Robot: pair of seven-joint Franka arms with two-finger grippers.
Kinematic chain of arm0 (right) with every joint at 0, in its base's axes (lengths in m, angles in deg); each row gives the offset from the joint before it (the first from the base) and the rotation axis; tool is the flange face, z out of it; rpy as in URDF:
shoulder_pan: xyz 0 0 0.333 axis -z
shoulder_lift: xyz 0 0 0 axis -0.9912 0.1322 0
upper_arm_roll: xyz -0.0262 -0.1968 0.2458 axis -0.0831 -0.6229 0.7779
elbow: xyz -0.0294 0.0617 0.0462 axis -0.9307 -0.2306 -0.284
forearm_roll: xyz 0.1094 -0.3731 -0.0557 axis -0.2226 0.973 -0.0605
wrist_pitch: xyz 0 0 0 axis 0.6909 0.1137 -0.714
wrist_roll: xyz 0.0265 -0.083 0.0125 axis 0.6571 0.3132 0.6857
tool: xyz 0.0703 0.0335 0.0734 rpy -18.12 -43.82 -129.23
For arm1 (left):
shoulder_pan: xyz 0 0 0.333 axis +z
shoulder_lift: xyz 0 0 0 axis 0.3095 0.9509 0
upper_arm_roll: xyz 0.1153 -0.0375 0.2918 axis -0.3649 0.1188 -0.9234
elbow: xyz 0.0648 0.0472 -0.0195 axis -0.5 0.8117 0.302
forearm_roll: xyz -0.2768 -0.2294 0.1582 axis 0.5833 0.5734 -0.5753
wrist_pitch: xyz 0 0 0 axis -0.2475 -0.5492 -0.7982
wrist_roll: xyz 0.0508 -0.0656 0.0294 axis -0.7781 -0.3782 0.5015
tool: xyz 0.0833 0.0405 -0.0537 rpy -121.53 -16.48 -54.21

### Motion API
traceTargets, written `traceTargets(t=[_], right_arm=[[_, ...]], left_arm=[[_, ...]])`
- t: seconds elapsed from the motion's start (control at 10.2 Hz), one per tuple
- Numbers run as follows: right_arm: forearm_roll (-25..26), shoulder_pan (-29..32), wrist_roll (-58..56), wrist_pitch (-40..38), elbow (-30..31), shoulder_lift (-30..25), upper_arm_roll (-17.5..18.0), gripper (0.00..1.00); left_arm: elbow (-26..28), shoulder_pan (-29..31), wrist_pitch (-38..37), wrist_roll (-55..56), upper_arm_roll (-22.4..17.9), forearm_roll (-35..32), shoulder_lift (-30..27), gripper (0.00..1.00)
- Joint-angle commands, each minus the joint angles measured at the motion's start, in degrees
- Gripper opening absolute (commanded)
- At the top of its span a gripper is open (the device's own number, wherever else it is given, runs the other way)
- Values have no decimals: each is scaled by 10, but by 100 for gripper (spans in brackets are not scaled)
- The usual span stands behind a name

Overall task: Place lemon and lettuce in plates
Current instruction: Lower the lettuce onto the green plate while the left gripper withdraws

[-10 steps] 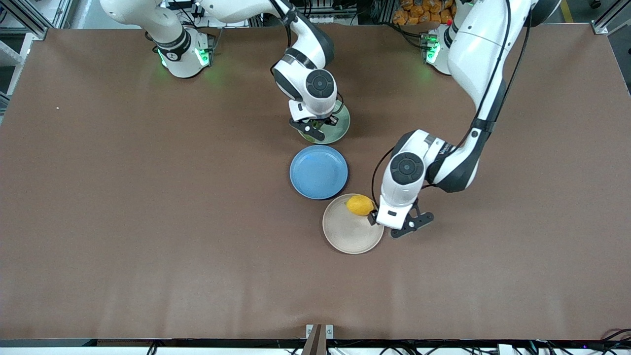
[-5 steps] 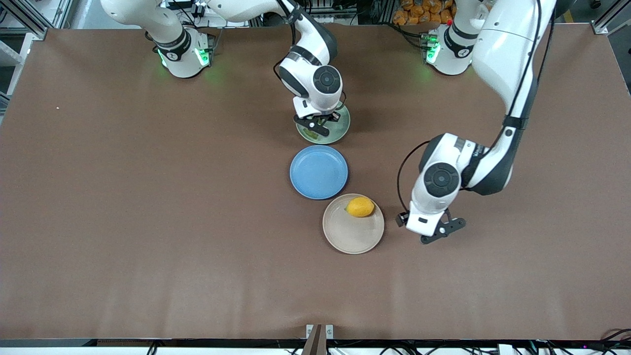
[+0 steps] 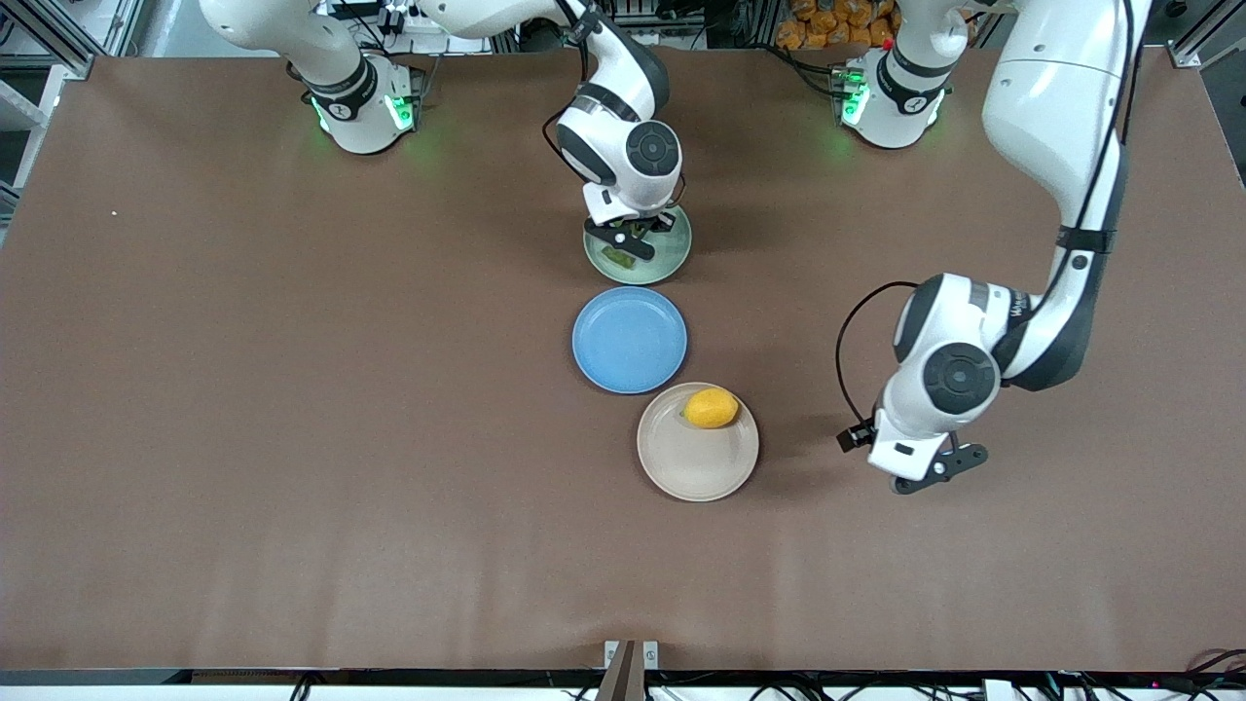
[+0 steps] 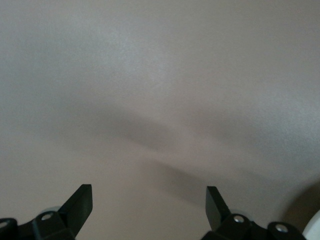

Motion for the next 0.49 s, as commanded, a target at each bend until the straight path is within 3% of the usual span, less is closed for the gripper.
traceTargets(t=[0.0, 0.39], right_arm=[[13, 4, 11, -60, -7, -27, -5, 100], [17, 58, -35, -111, -22, -62, -5, 100]], left_arm=[[59, 70, 17, -13, 53, 39, -46, 100], [238, 134, 164, -1, 106, 42, -138, 100]])
